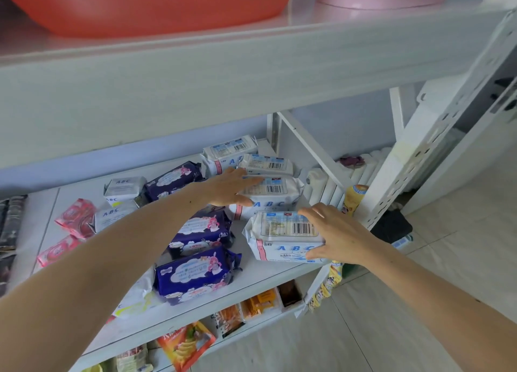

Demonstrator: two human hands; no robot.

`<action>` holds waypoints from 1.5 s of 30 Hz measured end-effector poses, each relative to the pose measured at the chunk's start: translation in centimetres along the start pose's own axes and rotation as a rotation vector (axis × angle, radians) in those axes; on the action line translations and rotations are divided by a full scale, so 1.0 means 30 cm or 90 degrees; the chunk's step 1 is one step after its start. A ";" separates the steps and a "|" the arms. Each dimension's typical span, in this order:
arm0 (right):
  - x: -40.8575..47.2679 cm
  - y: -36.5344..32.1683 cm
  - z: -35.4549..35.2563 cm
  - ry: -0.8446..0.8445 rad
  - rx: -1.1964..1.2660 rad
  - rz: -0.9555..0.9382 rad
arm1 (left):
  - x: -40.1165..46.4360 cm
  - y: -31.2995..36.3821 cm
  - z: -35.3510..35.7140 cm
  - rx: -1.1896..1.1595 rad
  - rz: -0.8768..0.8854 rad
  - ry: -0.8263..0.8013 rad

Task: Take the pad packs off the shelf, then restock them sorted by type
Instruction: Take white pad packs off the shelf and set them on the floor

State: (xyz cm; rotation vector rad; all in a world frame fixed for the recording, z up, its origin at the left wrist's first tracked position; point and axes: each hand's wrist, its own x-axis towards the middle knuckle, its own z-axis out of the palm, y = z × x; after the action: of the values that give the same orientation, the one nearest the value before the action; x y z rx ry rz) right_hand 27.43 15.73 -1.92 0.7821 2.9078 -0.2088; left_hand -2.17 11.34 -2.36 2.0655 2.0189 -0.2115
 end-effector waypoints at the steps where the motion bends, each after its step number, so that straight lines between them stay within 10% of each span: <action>1: -0.010 -0.001 -0.007 0.007 0.002 0.001 | -0.009 0.006 -0.012 -0.005 0.002 0.011; 11: -0.173 -0.002 -0.101 0.050 0.044 -0.028 | -0.268 0.150 -0.112 -0.316 -0.030 0.096; 26: -0.515 0.012 0.033 0.024 0.101 -0.215 | -0.699 0.693 0.141 -0.373 -0.196 0.130; 45: -0.514 -0.037 0.990 -0.057 0.230 -0.252 | -0.610 0.673 1.079 -0.520 -0.222 0.013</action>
State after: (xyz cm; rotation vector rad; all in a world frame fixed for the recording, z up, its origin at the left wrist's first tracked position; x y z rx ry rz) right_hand 42.57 2.35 -28.64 0.2113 2.9433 -0.7999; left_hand 19.55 -15.38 -26.94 1.2176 1.9840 0.4974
